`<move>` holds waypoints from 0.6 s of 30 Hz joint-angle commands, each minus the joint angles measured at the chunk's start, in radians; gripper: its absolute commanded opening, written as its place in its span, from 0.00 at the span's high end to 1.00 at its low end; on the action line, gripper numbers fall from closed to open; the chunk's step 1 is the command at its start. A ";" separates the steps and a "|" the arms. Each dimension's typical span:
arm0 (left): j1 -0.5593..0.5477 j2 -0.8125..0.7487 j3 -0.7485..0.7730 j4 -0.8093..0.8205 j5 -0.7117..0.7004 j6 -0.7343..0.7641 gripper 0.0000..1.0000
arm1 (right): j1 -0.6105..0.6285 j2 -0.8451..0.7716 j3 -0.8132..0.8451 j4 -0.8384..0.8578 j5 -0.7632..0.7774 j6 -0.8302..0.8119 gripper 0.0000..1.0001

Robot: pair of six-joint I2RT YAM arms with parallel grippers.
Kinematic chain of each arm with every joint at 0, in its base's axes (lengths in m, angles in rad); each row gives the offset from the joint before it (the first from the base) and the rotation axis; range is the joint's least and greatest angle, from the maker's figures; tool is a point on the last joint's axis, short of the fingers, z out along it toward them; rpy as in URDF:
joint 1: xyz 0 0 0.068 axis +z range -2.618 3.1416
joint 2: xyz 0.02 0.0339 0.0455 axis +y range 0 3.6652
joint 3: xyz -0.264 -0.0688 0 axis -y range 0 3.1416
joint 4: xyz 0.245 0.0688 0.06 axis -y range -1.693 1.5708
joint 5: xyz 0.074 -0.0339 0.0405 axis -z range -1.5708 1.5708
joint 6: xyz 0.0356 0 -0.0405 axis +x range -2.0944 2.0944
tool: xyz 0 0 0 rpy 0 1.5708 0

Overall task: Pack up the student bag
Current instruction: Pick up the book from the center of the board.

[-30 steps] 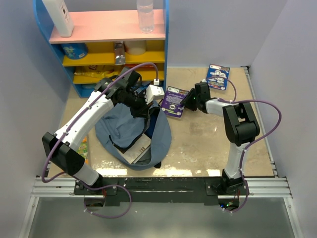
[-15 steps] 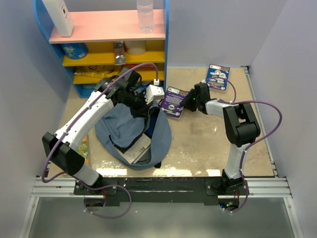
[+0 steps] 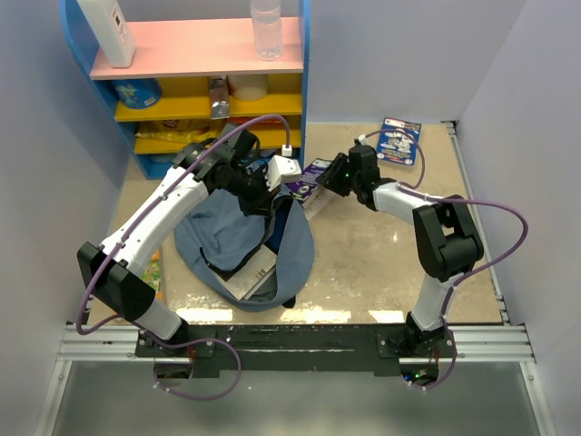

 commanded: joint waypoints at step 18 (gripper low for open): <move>-0.004 -0.045 -0.039 0.021 0.001 0.039 1.00 | 0.011 0.013 -0.017 -0.072 0.161 0.184 0.58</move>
